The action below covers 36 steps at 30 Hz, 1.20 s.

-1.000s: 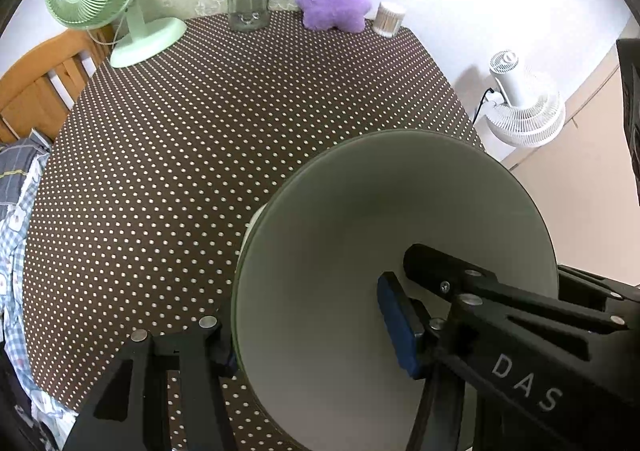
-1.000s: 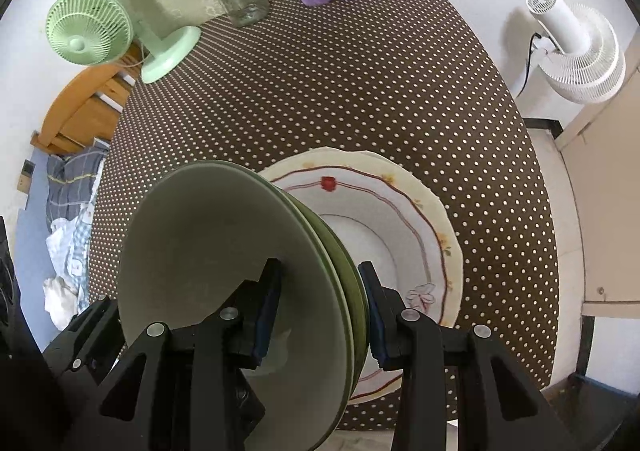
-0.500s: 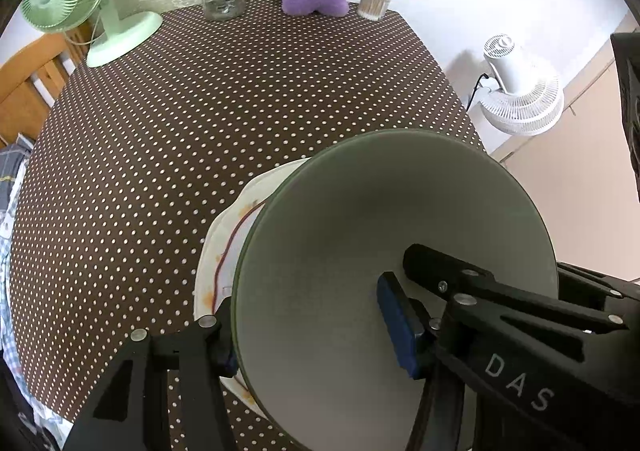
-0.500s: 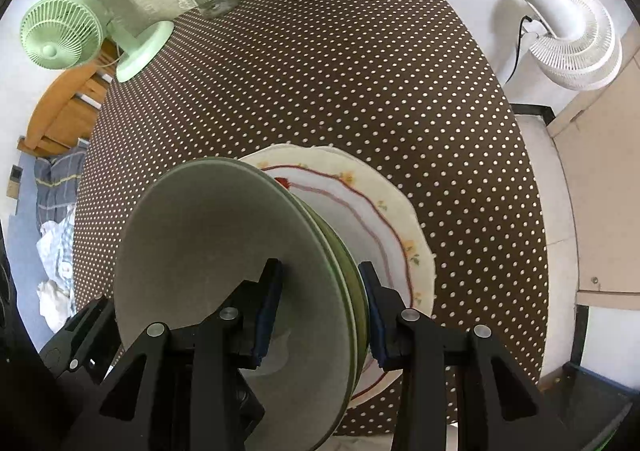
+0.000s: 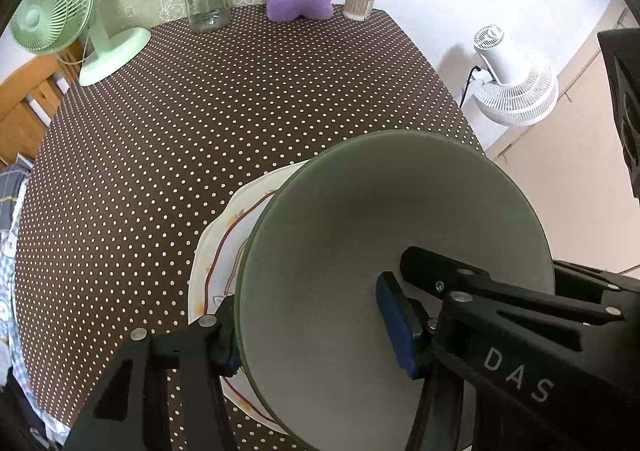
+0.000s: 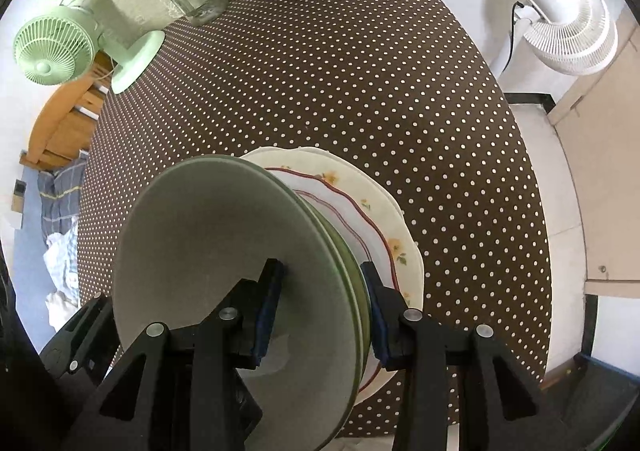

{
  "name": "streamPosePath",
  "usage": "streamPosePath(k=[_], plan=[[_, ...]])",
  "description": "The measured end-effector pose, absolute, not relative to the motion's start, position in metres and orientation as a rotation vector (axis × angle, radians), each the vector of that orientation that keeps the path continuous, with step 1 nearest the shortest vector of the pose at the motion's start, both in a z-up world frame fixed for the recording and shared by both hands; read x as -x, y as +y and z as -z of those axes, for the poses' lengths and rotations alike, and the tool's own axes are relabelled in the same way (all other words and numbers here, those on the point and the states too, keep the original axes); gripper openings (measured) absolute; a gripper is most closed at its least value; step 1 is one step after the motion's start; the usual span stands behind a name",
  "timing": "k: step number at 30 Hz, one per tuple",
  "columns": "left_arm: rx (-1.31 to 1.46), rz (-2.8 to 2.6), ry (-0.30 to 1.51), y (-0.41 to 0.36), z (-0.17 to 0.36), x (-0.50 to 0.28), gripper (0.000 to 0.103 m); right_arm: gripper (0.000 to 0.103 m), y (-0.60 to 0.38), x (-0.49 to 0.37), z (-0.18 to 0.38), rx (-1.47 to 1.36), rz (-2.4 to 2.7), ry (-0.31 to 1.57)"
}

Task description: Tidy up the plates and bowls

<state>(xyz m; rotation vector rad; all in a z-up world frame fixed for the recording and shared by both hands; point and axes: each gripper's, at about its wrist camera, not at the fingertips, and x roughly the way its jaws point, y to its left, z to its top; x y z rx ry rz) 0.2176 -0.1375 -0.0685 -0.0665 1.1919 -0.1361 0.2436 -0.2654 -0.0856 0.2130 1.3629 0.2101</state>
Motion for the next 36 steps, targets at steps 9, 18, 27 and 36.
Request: streamPosePath(k=[9, 18, 27, 36], plan=[[0.086, 0.059, 1.140, -0.133, 0.056, -0.205, 0.076, 0.046, -0.271, -0.236, 0.073, -0.171, -0.237, 1.290], [0.074, -0.001, 0.993, -0.105, 0.023, -0.170, 0.089, 0.074, -0.268, -0.215, 0.038, -0.148, -0.223, 1.127], [0.045, 0.001, 0.851, -0.054, -0.008, -0.126, 0.089, 0.077, -0.236, -0.165, 0.000, -0.104, -0.121, 0.948], [-0.001, -0.028, 0.705, 0.007, -0.020, -0.076, 0.097, 0.083, -0.185, -0.110, -0.021, -0.103, -0.067, 0.799]])
